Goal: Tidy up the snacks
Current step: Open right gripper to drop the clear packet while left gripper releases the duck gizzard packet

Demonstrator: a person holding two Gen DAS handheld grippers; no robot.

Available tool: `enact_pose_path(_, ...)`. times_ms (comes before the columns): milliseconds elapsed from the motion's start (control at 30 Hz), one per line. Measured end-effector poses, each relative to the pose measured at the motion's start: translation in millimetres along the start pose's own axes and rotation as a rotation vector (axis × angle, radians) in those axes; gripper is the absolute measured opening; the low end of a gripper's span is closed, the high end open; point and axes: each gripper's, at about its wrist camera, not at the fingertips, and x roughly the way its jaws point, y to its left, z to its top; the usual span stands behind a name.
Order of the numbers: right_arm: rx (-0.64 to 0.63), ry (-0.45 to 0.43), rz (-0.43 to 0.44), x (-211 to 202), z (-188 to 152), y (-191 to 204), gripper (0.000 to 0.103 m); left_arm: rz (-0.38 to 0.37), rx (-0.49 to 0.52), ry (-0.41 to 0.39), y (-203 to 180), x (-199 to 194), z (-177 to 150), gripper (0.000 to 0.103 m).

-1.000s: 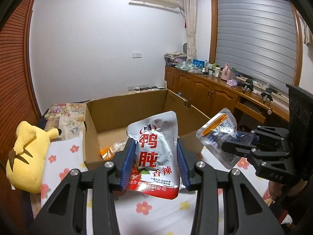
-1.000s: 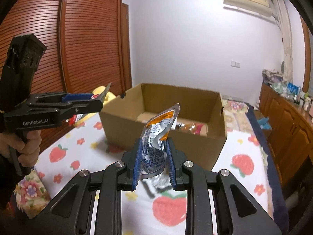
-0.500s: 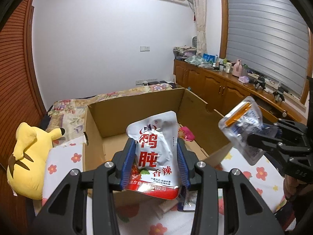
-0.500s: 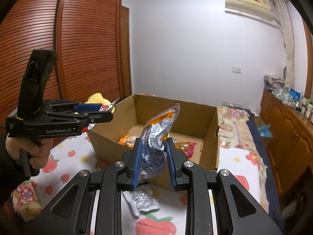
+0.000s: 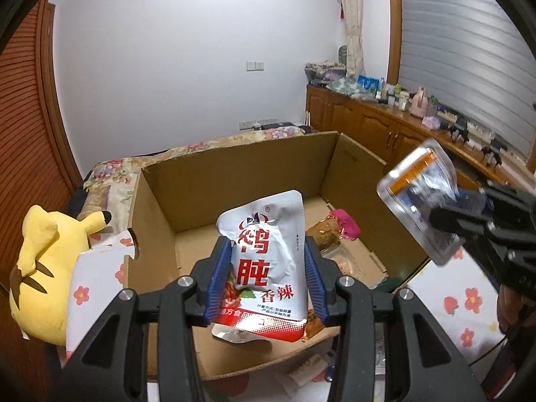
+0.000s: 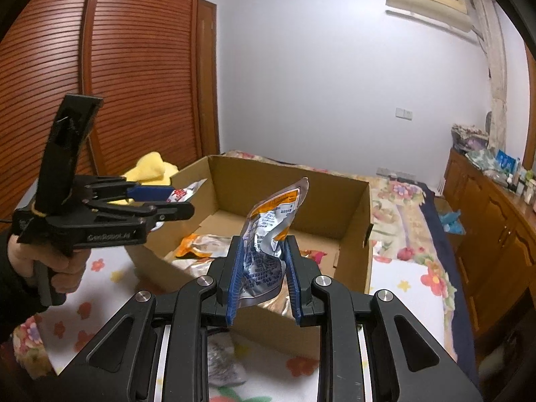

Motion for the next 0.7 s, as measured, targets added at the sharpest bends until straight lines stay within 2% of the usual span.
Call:
enact_pose_path(133, 0.009, 0.030, 0.007, 18, 6, -5, 0.022, 0.005, -0.001, 0.006, 1, 4, 2, 0.044)
enact_pose_path(333, 0.008, 0.081, -0.017, 41, 9, -10, 0.022, 0.013, -0.013, -0.008, 6, 4, 5, 0.052)
enact_pose_path(700, 0.029, 0.125, -0.057, 53, 2, -14, 0.023, -0.005, -0.023, -0.034, 11, -5, -1, 0.058)
